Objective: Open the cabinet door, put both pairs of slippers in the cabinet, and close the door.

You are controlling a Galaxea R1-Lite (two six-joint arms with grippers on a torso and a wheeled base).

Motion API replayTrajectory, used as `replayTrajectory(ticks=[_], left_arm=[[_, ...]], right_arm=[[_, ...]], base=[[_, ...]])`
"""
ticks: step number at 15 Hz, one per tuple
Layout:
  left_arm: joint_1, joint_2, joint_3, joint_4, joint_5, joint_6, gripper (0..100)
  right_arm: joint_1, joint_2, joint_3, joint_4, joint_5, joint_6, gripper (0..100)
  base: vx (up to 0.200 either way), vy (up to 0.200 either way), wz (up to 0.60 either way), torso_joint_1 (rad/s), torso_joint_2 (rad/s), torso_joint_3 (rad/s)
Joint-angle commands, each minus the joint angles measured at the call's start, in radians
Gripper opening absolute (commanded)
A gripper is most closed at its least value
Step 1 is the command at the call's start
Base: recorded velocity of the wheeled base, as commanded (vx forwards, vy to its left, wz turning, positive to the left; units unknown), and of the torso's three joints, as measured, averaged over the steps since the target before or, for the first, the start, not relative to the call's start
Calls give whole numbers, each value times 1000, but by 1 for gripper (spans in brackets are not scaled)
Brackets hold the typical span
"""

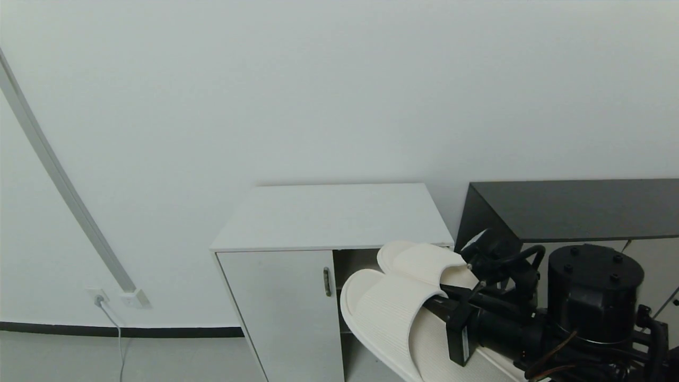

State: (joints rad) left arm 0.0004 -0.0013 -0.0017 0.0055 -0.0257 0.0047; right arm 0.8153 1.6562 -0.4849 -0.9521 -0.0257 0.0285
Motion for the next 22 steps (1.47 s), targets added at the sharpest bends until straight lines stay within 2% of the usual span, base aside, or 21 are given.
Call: replayTrajectory(ticks=[1,10,22], left_arm=[[1,1,0,1,0,0,0],[1,1,0,1,0,0,0],[1,1,0,1,0,1,0]], right_arm=[[2,22,17,-17,0,-7,0],[5,39,29,-31,1,-6,0],[5,85,52,-94,-2,-9,0]], base=[[0,0,0,-85,149,105],[0,0,0,-157,370,204],[0,0,0,-213,533,314]])
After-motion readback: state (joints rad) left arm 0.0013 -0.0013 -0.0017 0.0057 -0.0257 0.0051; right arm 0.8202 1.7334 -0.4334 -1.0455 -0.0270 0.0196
